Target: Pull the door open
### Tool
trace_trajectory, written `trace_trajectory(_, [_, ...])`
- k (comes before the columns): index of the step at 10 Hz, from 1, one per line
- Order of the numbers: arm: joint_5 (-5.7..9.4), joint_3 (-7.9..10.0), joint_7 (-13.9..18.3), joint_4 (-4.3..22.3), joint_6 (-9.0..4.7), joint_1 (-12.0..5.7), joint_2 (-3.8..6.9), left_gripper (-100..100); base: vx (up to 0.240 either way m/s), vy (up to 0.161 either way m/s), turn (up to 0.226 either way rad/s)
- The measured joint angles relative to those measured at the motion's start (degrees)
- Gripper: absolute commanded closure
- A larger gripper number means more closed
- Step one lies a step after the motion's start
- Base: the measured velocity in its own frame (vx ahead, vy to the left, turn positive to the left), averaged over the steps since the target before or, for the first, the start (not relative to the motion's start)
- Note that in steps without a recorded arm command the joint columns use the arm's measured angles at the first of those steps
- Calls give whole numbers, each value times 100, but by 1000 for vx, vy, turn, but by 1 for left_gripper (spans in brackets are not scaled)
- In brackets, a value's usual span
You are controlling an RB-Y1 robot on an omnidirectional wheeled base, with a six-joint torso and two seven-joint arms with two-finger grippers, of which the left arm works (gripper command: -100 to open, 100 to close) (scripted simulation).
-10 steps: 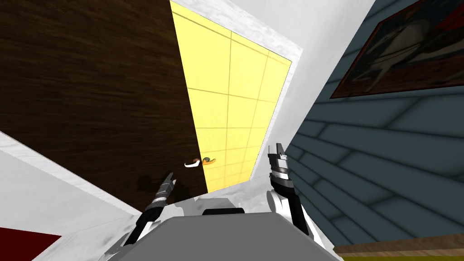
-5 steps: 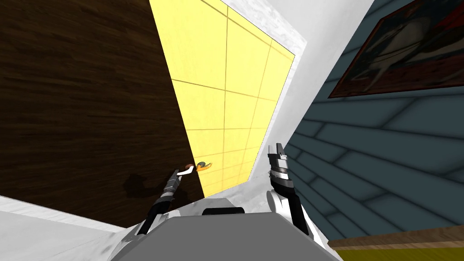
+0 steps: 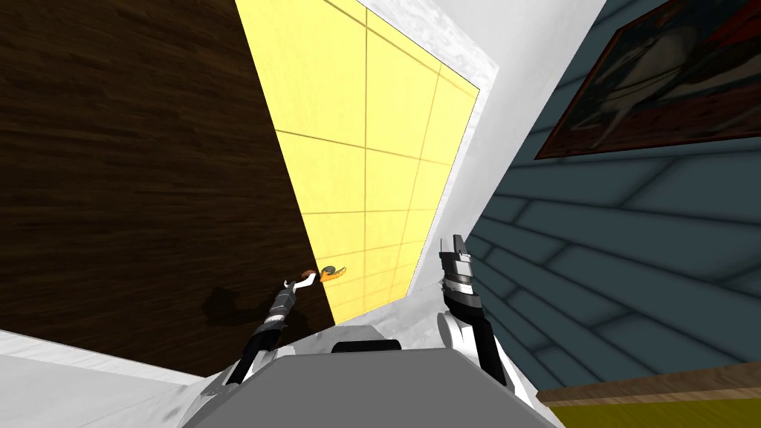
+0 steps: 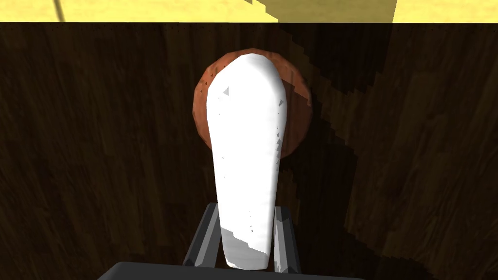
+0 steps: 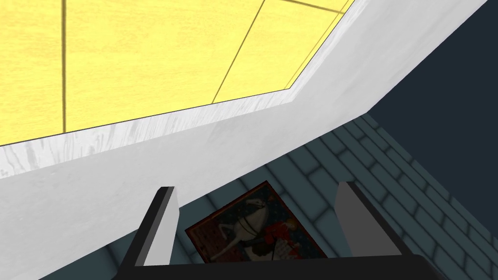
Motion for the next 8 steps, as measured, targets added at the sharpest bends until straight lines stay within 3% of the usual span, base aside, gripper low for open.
trace_trajectory(2, [0,-2,5,-1,-1,-2,-3,100,-61,10,7])
trace_trajectory(4, [17,40,15,-35,37,46,72,100,-182,15,-34])
trace_trajectory(5, [15,47,75,376,-152,-102,158,100,-116,4,-28])
trace_trajectory(7, [20,74,51,-42,37,189,122,100,-170,-25,-116])
trace_trajectory(8, [13,79,88,161,-40,108,181,100,-206,-1,-151])
